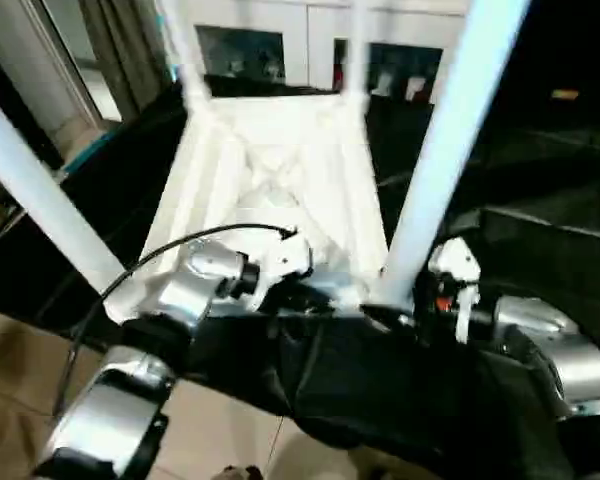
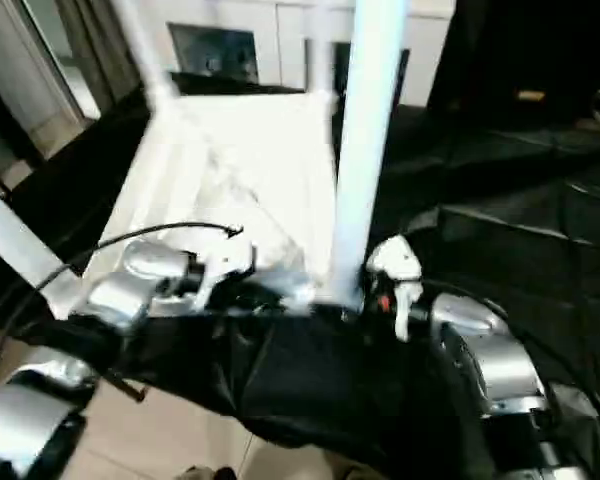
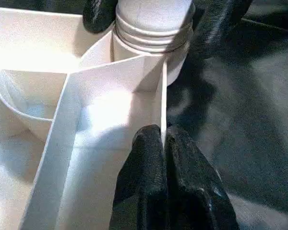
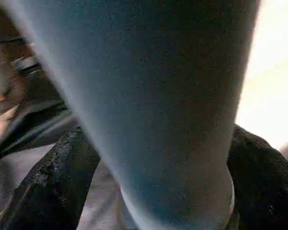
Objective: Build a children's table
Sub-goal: Rotate leg to tighten
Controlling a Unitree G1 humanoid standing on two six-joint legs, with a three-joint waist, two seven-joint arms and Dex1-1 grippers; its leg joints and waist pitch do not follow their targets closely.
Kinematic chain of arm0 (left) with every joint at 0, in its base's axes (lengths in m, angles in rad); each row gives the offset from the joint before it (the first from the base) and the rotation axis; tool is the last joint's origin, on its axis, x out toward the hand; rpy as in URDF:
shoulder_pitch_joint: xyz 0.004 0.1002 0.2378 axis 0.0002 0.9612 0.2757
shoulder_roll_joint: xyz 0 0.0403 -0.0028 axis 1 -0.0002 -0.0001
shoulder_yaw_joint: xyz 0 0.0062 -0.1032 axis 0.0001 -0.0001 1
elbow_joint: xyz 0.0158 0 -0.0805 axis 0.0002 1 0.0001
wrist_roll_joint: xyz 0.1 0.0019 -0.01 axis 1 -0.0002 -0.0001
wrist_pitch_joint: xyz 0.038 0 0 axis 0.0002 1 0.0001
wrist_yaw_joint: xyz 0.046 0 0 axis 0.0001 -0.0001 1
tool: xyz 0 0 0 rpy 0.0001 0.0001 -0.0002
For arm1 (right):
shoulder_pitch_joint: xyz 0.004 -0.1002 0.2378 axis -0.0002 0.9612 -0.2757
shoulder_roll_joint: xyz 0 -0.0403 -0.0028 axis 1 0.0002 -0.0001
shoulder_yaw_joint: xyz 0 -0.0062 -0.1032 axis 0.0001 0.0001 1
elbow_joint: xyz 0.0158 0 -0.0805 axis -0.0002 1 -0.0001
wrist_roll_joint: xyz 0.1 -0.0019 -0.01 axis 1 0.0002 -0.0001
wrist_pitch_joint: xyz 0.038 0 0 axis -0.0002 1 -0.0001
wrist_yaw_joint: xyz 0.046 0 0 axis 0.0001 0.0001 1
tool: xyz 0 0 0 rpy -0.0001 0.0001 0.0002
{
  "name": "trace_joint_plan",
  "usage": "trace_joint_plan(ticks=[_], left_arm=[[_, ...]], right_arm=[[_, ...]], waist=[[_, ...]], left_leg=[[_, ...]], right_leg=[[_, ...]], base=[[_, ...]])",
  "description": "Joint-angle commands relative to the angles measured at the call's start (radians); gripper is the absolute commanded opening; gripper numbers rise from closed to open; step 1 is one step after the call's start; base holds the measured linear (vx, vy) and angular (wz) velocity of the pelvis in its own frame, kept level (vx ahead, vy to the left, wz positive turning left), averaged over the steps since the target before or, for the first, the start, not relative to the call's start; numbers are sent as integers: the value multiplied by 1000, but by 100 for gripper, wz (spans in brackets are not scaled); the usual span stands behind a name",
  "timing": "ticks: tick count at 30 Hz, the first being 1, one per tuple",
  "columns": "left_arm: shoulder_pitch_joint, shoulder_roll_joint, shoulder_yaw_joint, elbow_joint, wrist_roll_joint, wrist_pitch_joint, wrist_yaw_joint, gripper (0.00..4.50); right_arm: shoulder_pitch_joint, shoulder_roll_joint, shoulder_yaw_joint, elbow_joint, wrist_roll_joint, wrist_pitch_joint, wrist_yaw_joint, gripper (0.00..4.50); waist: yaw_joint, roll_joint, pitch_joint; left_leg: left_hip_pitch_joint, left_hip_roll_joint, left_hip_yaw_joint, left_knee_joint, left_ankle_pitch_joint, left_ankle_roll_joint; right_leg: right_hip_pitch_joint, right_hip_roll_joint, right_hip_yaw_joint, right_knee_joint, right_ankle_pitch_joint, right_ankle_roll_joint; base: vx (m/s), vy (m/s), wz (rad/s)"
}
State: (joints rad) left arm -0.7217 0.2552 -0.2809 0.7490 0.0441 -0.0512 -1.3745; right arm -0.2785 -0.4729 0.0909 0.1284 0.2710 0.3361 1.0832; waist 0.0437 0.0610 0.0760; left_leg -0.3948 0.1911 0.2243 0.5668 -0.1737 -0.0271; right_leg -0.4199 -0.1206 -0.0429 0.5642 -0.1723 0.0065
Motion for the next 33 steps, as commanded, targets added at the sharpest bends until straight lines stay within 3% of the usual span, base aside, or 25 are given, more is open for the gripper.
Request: trace_joint_plan(ticks=[1,6,9,12,14,16,20,21,24,26,28,29,30,33], left_arm=[[21,2,-23,-18,-24,8,-66,0],[24,15,-27,-22,-30,5,-83,0],[24,7,-22,-23,-31,5,-71,0],[19,-10,-10,-13,-29,18,-21,0],[15,-16,-6,-4,-26,15,0,0],[2,-35,7,27,-16,16,71,0],[-38,-100,45,87,-6,28,243,0],[-47,-116,50,96,-4,33,276,0],[-78,-174,60,132,10,44,398,0],[-90,-197,65,145,11,51,444,0],[-112,-248,71,171,15,57,530,0],[-117,-260,72,178,16,56,546,0],[-120,-276,73,183,17,54,560,0],[-113,-287,67,181,25,47,555,0]], right_arm=[[4,-11,30,-10,12,5,47,374],[2,-23,39,-14,25,12,68,344],[10,-13,49,-23,26,17,70,313],[19,6,53,-19,16,19,37,281],[21,15,50,-13,12,19,17,273],[21,45,42,10,-11,24,-57,269],[-2,155,0,114,-92,3,-325,264],[-7,180,-13,132,-98,1,-377,264],[-37,270,-65,190,-101,11,-550,263],[-50,299,-79,212,-104,11,-603,263],[-84,362,-95,263,-114,0,-697,263],[-93,377,-97,274,-119,-6,-714,263],[-103,397,-90,283,-125,-7,-725,263],[-114,416,-61,286,-133,-34,-707,263]], waist=[[4,-20,-72],[7,-21,-64],[9,-22,-56],[9,-22,-54],[8,-23,-54],[7,-23,-52],[-8,-27,-46],[-17,-29,-45],[-20,-26,-42],[-21,-27,-44],[-22,-25,-42],[-24,-16,-42],[-25,-21,-43],[-21,-21,-45]], left_leg=[[22,34,-17,-38,-6,212],[26,38,-16,-46,-92,172],[29,40,-16,-55,-182,112],[31,40,-18,-59,-219,79],[29,39,-18,-60,-220,75],[29,37,-18,-61,-231,65],[28,30,-24,-69,-294,19],[30,28,-28,-71,-318,6],[36,28,-27,-73,-345,7],[35,27,-30,-75,-347,0],[36,27,-29,-76,-353,-3],[38,25,-28,-76,-367,-8],[34,23,-31,-77,-365,-9],[33,24,-31,-77,-356,11]], right_leg=[[54,-17,16,-13,158,-321],[53,-20,17,-27,-5,-307],[49,-21,21,-40,-136,-283],[47,-22,24,-44,-182,-266],[48,-21,24,-45,-186,-262],[44,-21,24,-48,-207,-252],[40,-24,24,-62,-341,-211],[39,-24,23,-69,-401,-185],[29,-21,25,-79,-437,-165],[32,-22,22,-78,-451,-155],[27,-20,23,-82,-449,-146],[24,-18,22,-85,-448,-146],[30,-18,20,-83,-447,-140],[30,-20,22,-84,-433,-134]], base=[[0,0,0],[0,0,0],[0,0,0],[0,0,0],[0,0,0],[0,0,0],[0,0,0],[0,0,0],[0,0,0],[0,0,0],[0,0,0],[0,0,0],[0,0,0],[0,0,0]])
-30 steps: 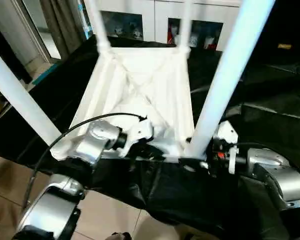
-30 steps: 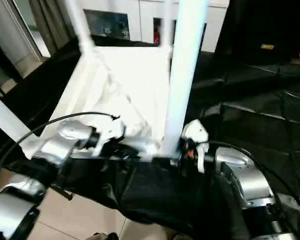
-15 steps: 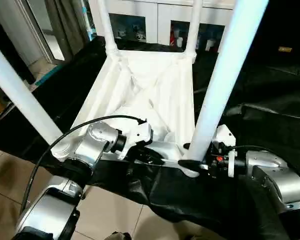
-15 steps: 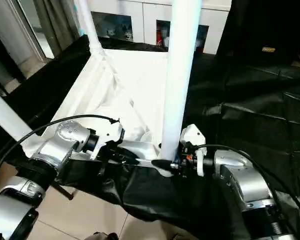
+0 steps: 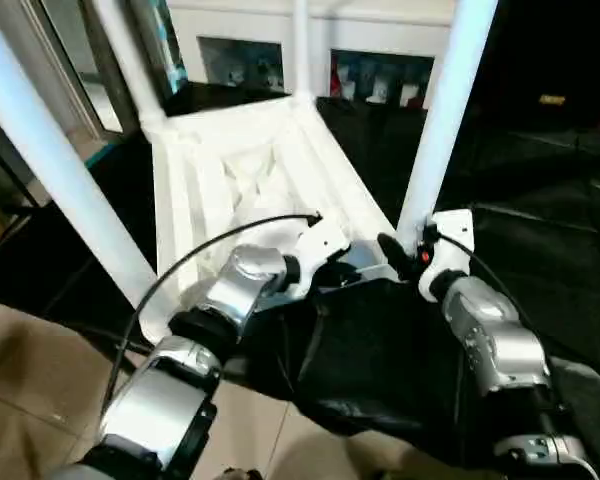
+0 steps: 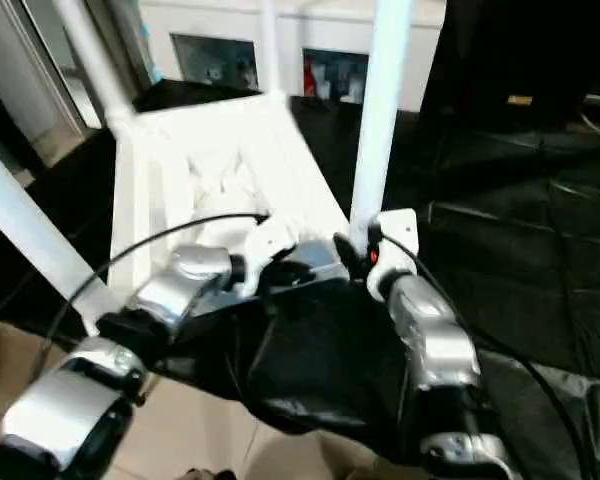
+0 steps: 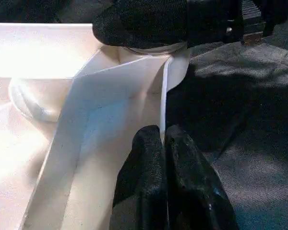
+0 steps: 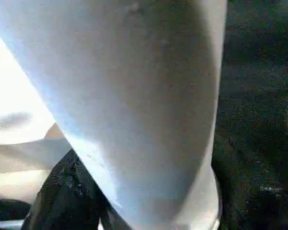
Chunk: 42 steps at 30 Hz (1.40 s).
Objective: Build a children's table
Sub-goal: Rotate leg to tighten
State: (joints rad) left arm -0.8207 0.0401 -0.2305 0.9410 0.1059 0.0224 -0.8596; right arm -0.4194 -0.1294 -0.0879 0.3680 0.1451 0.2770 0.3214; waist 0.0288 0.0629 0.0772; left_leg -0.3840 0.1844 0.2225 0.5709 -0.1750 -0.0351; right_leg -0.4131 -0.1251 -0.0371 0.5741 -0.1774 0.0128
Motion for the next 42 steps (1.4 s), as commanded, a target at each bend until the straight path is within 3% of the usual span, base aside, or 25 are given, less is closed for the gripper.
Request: trace_joint_plan(ticks=[1,3,7,9,15,17,18,21,23,24,27,32,35,39,42], left_arm=[[-5,-65,12,-21,-37,-31,15,0],[-1,-57,10,-19,-40,-40,-1,0],[13,-38,4,-35,-50,-52,-59,0],[26,-27,4,-53,-64,-52,-105,0],[74,51,-31,-123,-80,-71,-305,0],[83,69,-37,-137,-88,-73,-354,0],[97,94,-41,-162,-98,-61,-419,0],[121,139,-52,-201,-111,-52,-508,0],[133,167,-59,-219,-114,-49,-553,0],[139,182,-62,-225,-114,-53,-571,0],[148,203,-67,-239,-117,-54,-600,0],[156,219,-63,-259,-117,-45,-623,0],[160,215,-62,-269,-125,-39,-605,0],[153,191,-44,-251,-120,-42,-535,0],[124,151,-18,-201,-94,-48,-403,0]], right_arm=[[29,75,120,34,15,13,91,263],[30,81,112,22,37,17,114,319],[38,51,129,-3,35,18,163,339],[48,15,146,-28,38,17,225,370],[120,-175,220,-176,81,31,526,370],[131,-210,219,-198,90,36,572,370],[144,-253,211,-223,103,44,635,370],[153,-315,207,-241,112,40,713,370],[154,-347,209,-244,113,35,751,370],[152,-357,211,-246,116,34,766,370],[151,-374,216,-250,127,36,789,370],[150,-383,231,-255,132,47,828,327],[157,-374,241,-263,136,52,829,302],[168,-357,241,-260,134,52,798,273],[158,-303,223,-198,78,37,658,266]], waist=[[-6,-22,-46],[-6,-20,-47],[-5,-21,-49],[-2,-23,-50],[7,-23,-52],[9,-22,-57],[11,-17,-61],[19,-20,-64],[19,-24,-66],[20,-20,-67],[21,-22,-65],[24,-25,-65],[24,-25,-69],[24,-24,-71],[21,-24,-67]], left_leg=[[20,31,-28,-81,-342,27],[18,31,-28,-82,-330,35],[17,32,-28,-81,-320,44],[14,34,-28,-80,-299,55],[10,38,-22,-72,-232,105],[12,39,-21,-68,-213,114],[11,42,-19,-64,-166,130],[10,44,-17,-56,-123,157],[6,42,-17,-53,-108,167],[11,43,-16,-51,-104,176],[11,44,-14,-52,-114,172],[14,46,-15,-55,-153,142],[12,44,-15,-51,-125,144],[11,42,-15,-48,-108,156],[12,41,-15,-51,-151,132]], right_leg=[[25,-16,17,-92,-413,-142],[26,-15,17,-91,-394,-148],[29,-16,16,-89,-375,-155],[34,-17,17,-85,-342,-169],[41,-17,17,-75,-257,-198],[42,-16,16,-69,-221,-214],[42,-15,14,-59,-145,-245],[47,-15,14,-45,-49,-280],[49,-15,13,-38,-23,-285],[45,-13,13,-38,-16,-292],[45,-14,14,-39,-30,-301],[45,-17,16,-44,-105,-289],[47,-16,16,-38,-66,-291],[48,-15,15,-36,-35,-296],[44,-15,15,-44,-118,-283]], base=[[0,0,0],[0,0,0],[0,0,0],[0,0,0],[0,0,0],[0,0,0],[0,0,0],[0,0,0],[0,0,0],[0,0,0],[0,0,0],[0,0,0],[0,0,0],[0,0,0],[0,0,0]])
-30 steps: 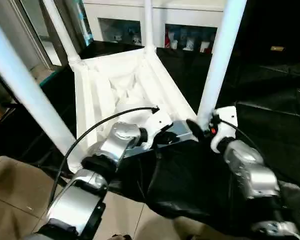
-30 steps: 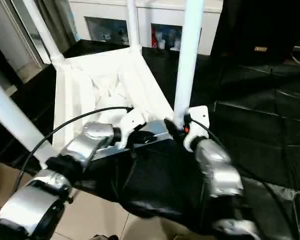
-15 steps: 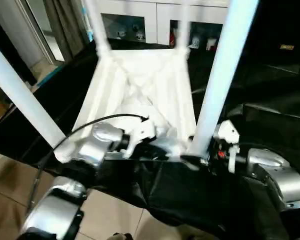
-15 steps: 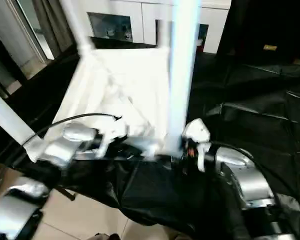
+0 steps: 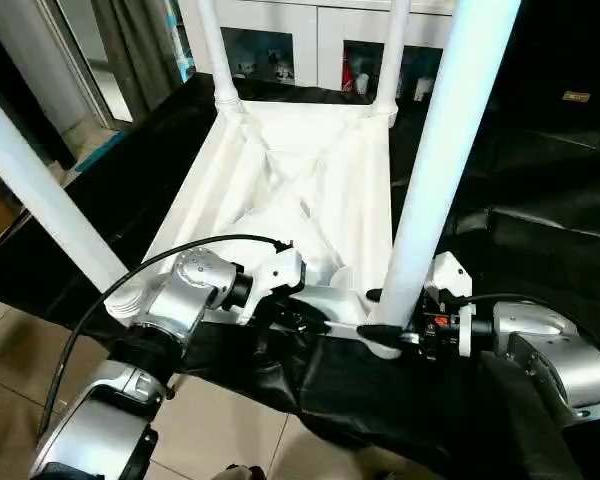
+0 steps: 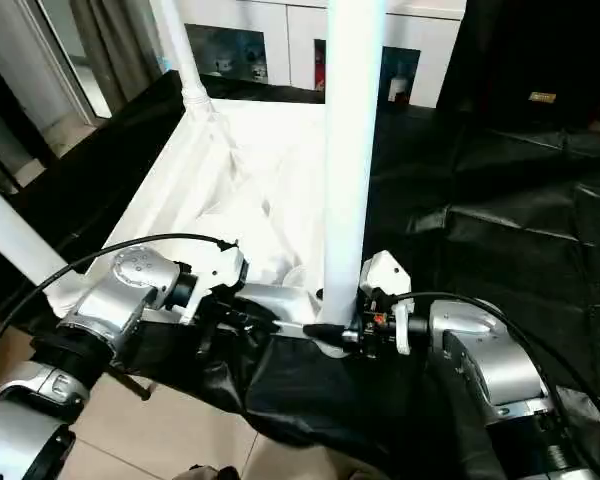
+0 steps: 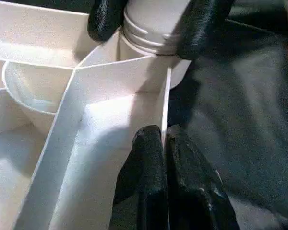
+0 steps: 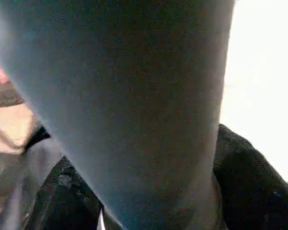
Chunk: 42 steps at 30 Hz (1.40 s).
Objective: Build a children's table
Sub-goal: Rotate leg to tighten
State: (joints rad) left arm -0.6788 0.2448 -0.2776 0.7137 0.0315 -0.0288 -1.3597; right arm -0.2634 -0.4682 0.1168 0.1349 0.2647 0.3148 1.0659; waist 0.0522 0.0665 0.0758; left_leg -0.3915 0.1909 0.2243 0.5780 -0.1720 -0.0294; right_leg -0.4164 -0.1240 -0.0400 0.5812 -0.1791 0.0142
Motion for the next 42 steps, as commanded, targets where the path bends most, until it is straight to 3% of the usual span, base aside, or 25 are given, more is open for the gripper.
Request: trace_joint_plan(ticks=[1,4,6,10,12,17,18,19,25,29,31,32,33,35,36,37,39,40,41,42], left_arm=[[-28,-67,36,44,-12,3,139,0],[-66,-122,59,99,3,13,281,0],[-93,-170,69,136,11,27,381,0],[-119,-222,81,171,8,42,467,0],[-133,-247,87,192,10,41,514,0],[-156,-281,89,227,25,22,559,0],[-154,-270,74,228,30,9,526,0],[-154,-269,74,228,30,8,524,0],[-133,-206,52,203,20,-19,362,0],[-108,-152,36,162,1,-22,198,0],[-82,-101,15,125,-12,-30,69,0],[-72,-81,8,110,-19,-32,21,0],[-68,-72,6,104,-22,-29,2,0],[-62,-52,4,97,-25,-29,-33,0],[-59,-42,4,94,-28,-31,-51,0],[-55,-32,4,89,-31,-30,-68,0],[-48,-14,2,78,-37,-24,-102,0],[-42,-1,1,66,-41,-18,-124,0],[-36,7,1,54,-44,-12,-137,0],[-33,11,1,47,-46,-8,-142,0]], right_arm=[[-5,60,9,60,-58,-5,-143,265],[-33,149,-30,138,-90,-9,-331,265],[-57,217,-45,185,-108,-7,-453,264],[-92,297,-65,232,-113,-12,-571,263],[-109,336,-75,249,-115,-6,-621,263],[-123,397,-62,252,-119,-26,-644,263],[-115,394,-70,232,-88,-33,-607,333],[-115,393,-70,231,-86,-33,-605,333],[-74,274,-23,136,-71,-37,-403,365],[-45,174,4,82,-50,-42,-253,365],[-28,95,22,38,-23,-29,-133,365],[-22,66,28,21,-13,-21,-87,365],[-20,52,30,16,-11,-19,-68,365],[-19,23,30,10,-13,-18,-25,365],[-19,6,29,8,-12,-14,0,365],[-18,-7,29,7,-11,-13,18,365],[-21,-29,30,8,-9,-13,47,365],[-24,-45,33,8,-3,-12,67,365],[-26,-55,35,4,5,-7,81,365],[-27,-59,37,1,11,-3,89,351]], waist=[[-5,-28,-64],[-25,-32,-58],[-29,-31,-56],[-30,-31,-56],[-29,-30,-59],[-27,-30,-61],[-27,-30,-61],[-26,-27,-62],[-20,-25,-64],[-17,-24,-69],[-16,-18,-71],[-12,-20,-74],[-12,-17,-74],[-9,-18,-79],[-6,-16,-80],[-5,-20,-79],[-2,-18,-77],[-2,-17,-73],[-2,-23,-73],[0,-20,-71]], left_leg=[[20,34,-16,-60,-172,116],[25,28,-23,-71,-267,40],[31,27,-24,-73,-294,26],[32,25,-24,-74,-297,29],[27,24,-26,-75,-276,36],[27,24,-25,-74,-263,52],[25,24,-25,-74,-256,58],[25,24,-26,-74,-254,61],[25,26,-25,-72,-245,80],[17,29,-24,-65,-185,115],[16,31,-23,-62,-156,130],[16,32,-24,-58,-132,144],[14,33,-22,-55,-111,165],[20,33,-19,-49,-93,178],[17,33,-19,-47,-75,190],[16,34,-19,-46,-67,194],[15,36,-19,-46,-81,192],[15,37,-19,-49,-110,181],[16,38,-19,-50,-121,174],[19,39,-20,-53,-139,164]], right_leg=[[45,-15,19,-56,-146,-278],[43,-18,18,-76,-334,-220],[35,-19,20,-86,-395,-195],[32,-16,21,-91,-396,-178],[37,-15,20,-87,-369,-175],[38,-16,20,-88,-345,-173],[40,-17,20,-86,-333,-175],[41,-17,20,-85,-330,-176],[44,-17,19,-84,-292,-183],[54,-17,15,-67,-182,-224],[53,-16,13,-59,-122,-250],[60,-15,12,-52,-73,-264],[56,-15,13,-46,-17,-282],[54,-14,13,-40,32,-302],[54,-15,13,-35,58,-311],[54,-14,13,-34,63,-313],[52,-16,13,-36,34,-315],[50,-17,13,-40,-11,-311],[51,-17,13,-41,-29,-308],[50,-18,14,-43,-60,-305]], base=[[0,0,0],[0,0,0],[0,0,0],[0,0,0],[0,0,0],[0,0,0],[0,0,0],[0,0,0],[0,0,0],[0,0,0],[0,0,0],[0,0,0],[0,0,0],[0,0,0],[0,0,0],[0,0,0],[0,0,0],[0,0,0],[0,0,0],[0,0,0]])
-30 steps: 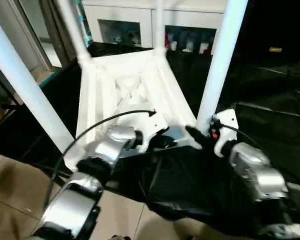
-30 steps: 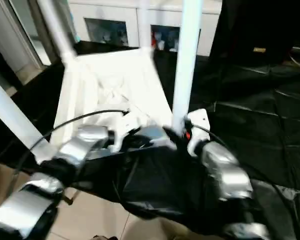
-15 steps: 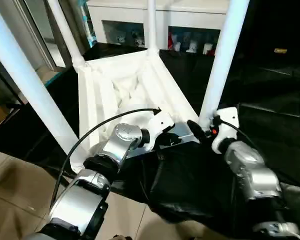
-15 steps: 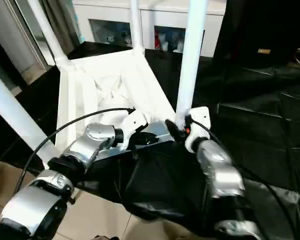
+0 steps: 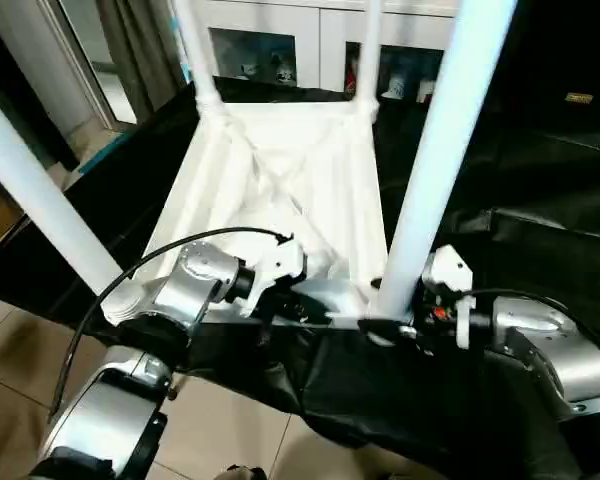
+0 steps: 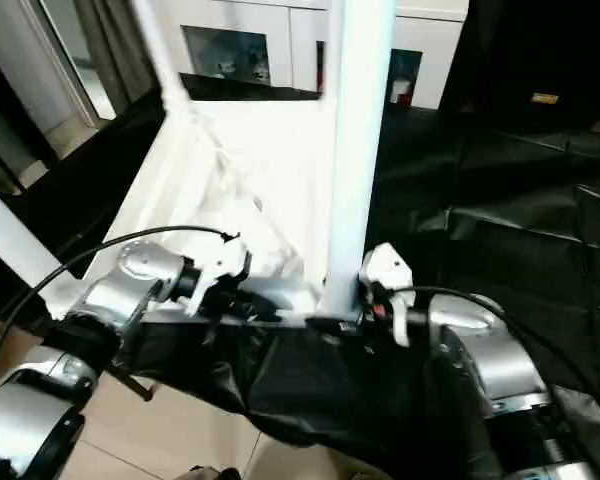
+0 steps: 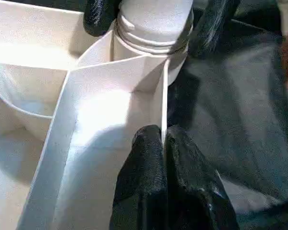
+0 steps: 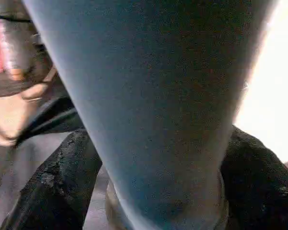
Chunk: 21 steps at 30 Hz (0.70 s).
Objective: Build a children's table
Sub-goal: Rotate leg to tighten
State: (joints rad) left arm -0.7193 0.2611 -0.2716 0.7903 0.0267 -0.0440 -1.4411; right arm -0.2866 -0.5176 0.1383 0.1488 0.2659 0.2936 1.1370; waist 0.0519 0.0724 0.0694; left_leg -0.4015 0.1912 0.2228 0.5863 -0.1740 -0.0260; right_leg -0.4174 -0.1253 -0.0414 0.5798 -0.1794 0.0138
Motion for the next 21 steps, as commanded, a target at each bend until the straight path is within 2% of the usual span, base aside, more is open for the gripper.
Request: trace_joint_plan(ticks=[1,4,8,11,14,15,16,17,18,19,20,21], left_arm=[[10,-5,-4,-34,-42,10,-60,0],[11,-11,-1,-35,-44,10,-47,0],[9,-31,9,-25,-39,2,5,0],[-4,-51,25,-1,-23,-1,101,0],[-25,-85,46,31,-14,-1,201,0],[-39,-110,58,51,-10,4,265,0],[-47,-126,65,62,-7,8,306,0],[-52,-135,68,67,-5,10,328,0],[-67,-167,78,86,-1,13,399,0],[-67,-167,78,86,-1,13,399,0],[-78,-185,84,99,3,14,446,0],[-92,-218,93,116,7,19,520,0]], right_arm=[[-4,-10,17,-15,13,22,23,342],[-3,-2,20,-19,15,27,27,323],[10,16,28,-28,14,34,14,295],[24,43,22,-26,9,38,-43,275],[25,98,2,12,-28,22,-167,264],[23,136,-11,43,-56,5,-250,262],[21,159,-20,58,-66,6,-295,262],[19,171,-24,65,-69,9,-318,262],[8,219,-42,93,-79,16,-404,262],[8,219,-42,93,-79,16,-404,261],[0,246,-51,110,-84,16,-449,261],[-13,297,-70,131,-89,27,-535,261]], waist=[[-1,-27,-64],[1,-28,-64],[1,-29,-66],[4,-30,-66],[0,-30,-62],[-5,-29,-61],[-7,-32,-60],[-9,-33,-60],[-12,-31,-58],[-16,-32,-57],[-21,-27,-54],[-26,-29,-52]], left_leg=[[29,39,-18,-63,-150,150],[30,39,-18,-65,-162,129],[27,37,-18,-63,-144,131],[27,36,-17,-61,-140,135],[27,34,-17,-64,-165,118],[29,32,-17,-66,-191,97],[30,30,-21,-70,-214,80],[29,30,-20,-70,-215,75],[32,31,-22,-74,-235,66],[31,30,-22,-74,-238,62],[30,28,-23,-77,-259,53],[31,27,-24,-80,-283,42]], right_leg=[[50,-16,17,-45,-85,-299],[48,-17,18,-46,-103,-290],[50,-17,18,-43,-81,-286],[49,-17,18,-45,-80,-283],[45,-16,18,-52,-135,-269],[41,-16,18,-57,-176,-260],[45,-19,17,-63,-228,-243],[44,-19,18,-65,-240,-235],[41,-19,18,-70,-274,-226],[41,-17,19,-71,-281,-221],[40,-18,18,-75,-310,-210],[37,-17,17,-80,-348,-196]], base=[[0,0,0],[0,0,0],[0,0,0],[0,0,0],[0,0,0],[0,0,0],[0,0,0],[0,0,0],[0,0,0],[0,0,0],[0,0,0],[0,0,0]])
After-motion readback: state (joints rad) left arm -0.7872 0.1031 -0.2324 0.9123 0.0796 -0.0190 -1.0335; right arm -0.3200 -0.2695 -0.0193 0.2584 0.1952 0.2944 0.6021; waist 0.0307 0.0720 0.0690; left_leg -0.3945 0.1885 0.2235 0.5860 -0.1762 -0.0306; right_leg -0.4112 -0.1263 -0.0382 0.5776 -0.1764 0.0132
